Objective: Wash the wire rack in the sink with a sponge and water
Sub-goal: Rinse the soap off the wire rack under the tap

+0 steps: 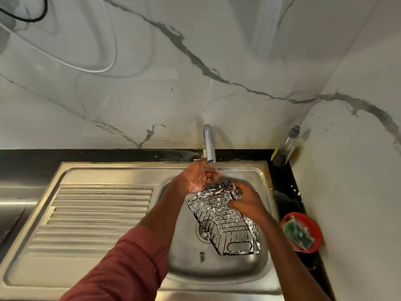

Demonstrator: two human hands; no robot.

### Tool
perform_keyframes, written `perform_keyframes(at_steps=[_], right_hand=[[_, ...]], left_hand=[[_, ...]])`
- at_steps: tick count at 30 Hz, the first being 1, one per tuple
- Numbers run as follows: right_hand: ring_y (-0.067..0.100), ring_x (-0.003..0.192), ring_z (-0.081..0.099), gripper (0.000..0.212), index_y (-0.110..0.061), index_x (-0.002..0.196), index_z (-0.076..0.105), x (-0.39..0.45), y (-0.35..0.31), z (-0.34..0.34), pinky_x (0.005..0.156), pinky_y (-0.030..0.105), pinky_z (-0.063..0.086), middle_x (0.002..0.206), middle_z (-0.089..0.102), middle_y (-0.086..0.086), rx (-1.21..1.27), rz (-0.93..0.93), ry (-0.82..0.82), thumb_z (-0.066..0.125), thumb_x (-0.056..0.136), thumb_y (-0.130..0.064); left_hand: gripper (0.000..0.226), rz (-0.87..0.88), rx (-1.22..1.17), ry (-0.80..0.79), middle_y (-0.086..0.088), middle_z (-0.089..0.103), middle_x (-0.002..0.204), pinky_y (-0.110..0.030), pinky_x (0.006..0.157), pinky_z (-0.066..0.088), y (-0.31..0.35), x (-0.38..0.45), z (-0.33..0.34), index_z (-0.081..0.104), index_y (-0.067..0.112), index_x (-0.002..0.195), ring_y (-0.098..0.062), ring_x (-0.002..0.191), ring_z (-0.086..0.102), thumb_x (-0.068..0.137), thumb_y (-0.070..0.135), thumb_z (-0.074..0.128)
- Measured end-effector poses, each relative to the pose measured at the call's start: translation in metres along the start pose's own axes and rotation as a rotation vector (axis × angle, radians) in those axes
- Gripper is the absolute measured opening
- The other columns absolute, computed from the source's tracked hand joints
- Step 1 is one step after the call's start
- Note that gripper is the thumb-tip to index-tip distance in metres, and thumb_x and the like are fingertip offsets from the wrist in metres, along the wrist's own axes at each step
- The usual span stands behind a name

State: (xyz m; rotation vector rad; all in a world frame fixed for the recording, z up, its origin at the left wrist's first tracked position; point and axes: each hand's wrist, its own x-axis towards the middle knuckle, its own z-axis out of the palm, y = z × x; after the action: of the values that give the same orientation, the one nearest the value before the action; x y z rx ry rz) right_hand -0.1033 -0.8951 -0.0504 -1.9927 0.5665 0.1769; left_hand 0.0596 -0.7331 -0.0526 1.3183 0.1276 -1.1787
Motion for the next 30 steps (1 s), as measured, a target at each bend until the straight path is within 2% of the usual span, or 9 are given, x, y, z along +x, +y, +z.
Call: perform_keyframes(at_steps=[3, 5, 7, 10, 14, 18, 25, 28, 30], right_hand=[[0.004, 0.094, 0.055, 0.079, -0.022, 0.146, 0.048, 0.002, 0.004, 0.004, 0.067, 0.016, 0.043, 0.126, 0.058, -0.004, -0.009, 0.054, -0.015, 0.083, 0.075, -0.010], [0.003, 0.091, 0.055, 0.081, -0.021, 0.147, 0.046, 0.004, 0.004, 0.008, 0.068, 0.016, 0.042, 0.135, 0.059, 0.001, 0.006, 0.068, -0.020, 0.083, 0.075, -0.010], [-0.004, 0.083, 0.053, 0.084, -0.021, 0.148, 0.044, 0.005, 0.003, 0.012, 0.067, 0.015, 0.043, 0.138, 0.057, -0.002, 0.024, 0.074, -0.025, 0.083, 0.075, -0.009], [-0.002, 0.080, 0.056, 0.085, -0.025, 0.148, 0.044, 0.003, 0.006, 0.014, 0.068, 0.018, 0.048, 0.129, 0.055, -0.010, 0.034, 0.090, -0.012, 0.083, 0.074, -0.008], [0.006, 0.082, 0.064, 0.084, -0.027, 0.145, 0.047, 0.000, 0.008, 0.011, 0.068, 0.023, 0.054, 0.123, 0.060, -0.005, -0.021, 0.093, -0.010, 0.081, 0.072, -0.004], [0.009, 0.091, 0.063, 0.084, -0.024, 0.144, 0.049, 0.000, 0.007, 0.011, 0.068, 0.020, 0.049, 0.131, 0.060, -0.003, -0.054, 0.078, -0.037, 0.081, 0.069, -0.004], [0.016, 0.102, 0.066, 0.087, -0.028, 0.141, 0.050, -0.008, 0.002, 0.022, 0.074, 0.028, 0.058, 0.125, 0.066, -0.003, -0.054, 0.042, -0.074, 0.077, 0.061, -0.006], [0.018, 0.109, 0.066, 0.086, -0.027, 0.142, 0.051, -0.011, 0.000, 0.027, 0.075, 0.024, 0.055, 0.128, 0.066, -0.003, -0.061, -0.008, -0.085, 0.077, 0.063, -0.005], [0.018, 0.113, 0.064, 0.085, -0.029, 0.141, 0.052, -0.012, -0.002, 0.027, 0.085, 0.029, 0.056, 0.129, 0.066, -0.003, -0.081, -0.031, -0.076, 0.076, 0.063, -0.007]], left_hand=[[0.118, -0.068, -0.155, -0.024, -0.023, 0.069, 0.127, -0.041, 0.115, 0.031, 0.001, 0.017, 0.006, 0.065, -0.004, 0.128, -0.037, 0.128, 0.059, 0.083, 0.094, 0.015], [0.129, -0.119, -0.159, -0.053, -0.025, 0.066, 0.132, -0.044, 0.109, 0.040, 0.004, 0.026, 0.013, 0.063, -0.005, 0.131, -0.039, 0.127, 0.059, 0.079, 0.095, 0.000], [0.112, -0.141, -0.078, -0.036, -0.025, 0.063, 0.132, -0.042, 0.094, 0.046, 0.004, 0.033, 0.016, 0.064, -0.004, 0.128, -0.034, 0.116, 0.062, 0.096, 0.078, -0.004], [0.093, -0.155, 0.068, -0.024, -0.025, 0.063, 0.137, -0.037, 0.101, 0.045, 0.000, 0.039, 0.021, 0.063, -0.008, 0.132, -0.030, 0.116, 0.063, 0.108, 0.056, 0.001], [0.071, -0.149, 0.167, -0.029, -0.023, 0.067, 0.129, -0.034, 0.085, 0.047, 0.001, 0.030, 0.029, 0.065, -0.005, 0.126, -0.025, 0.106, 0.064, 0.111, 0.041, 0.013], [0.049, -0.142, 0.236, 0.042, -0.023, 0.066, 0.134, -0.041, 0.109, 0.044, -0.005, 0.037, 0.028, 0.058, -0.005, 0.138, -0.031, 0.120, 0.063, 0.108, 0.027, 0.036], [0.034, -0.119, 0.316, 0.282, -0.016, 0.078, 0.091, -0.027, 0.065, 0.056, -0.010, 0.038, 0.041, 0.072, 0.000, 0.098, -0.021, 0.075, 0.074, 0.110, 0.013, 0.043], [0.040, -0.064, 0.230, 0.415, -0.022, 0.077, 0.085, -0.032, 0.058, 0.060, -0.016, 0.046, 0.048, 0.070, -0.001, 0.102, -0.025, 0.066, 0.075, 0.113, 0.017, 0.035], [0.032, -0.013, 0.285, 0.527, -0.016, 0.077, 0.075, -0.030, 0.050, 0.057, -0.019, 0.047, 0.052, 0.073, 0.001, 0.101, -0.021, 0.058, 0.074, 0.110, 0.019, 0.048]])
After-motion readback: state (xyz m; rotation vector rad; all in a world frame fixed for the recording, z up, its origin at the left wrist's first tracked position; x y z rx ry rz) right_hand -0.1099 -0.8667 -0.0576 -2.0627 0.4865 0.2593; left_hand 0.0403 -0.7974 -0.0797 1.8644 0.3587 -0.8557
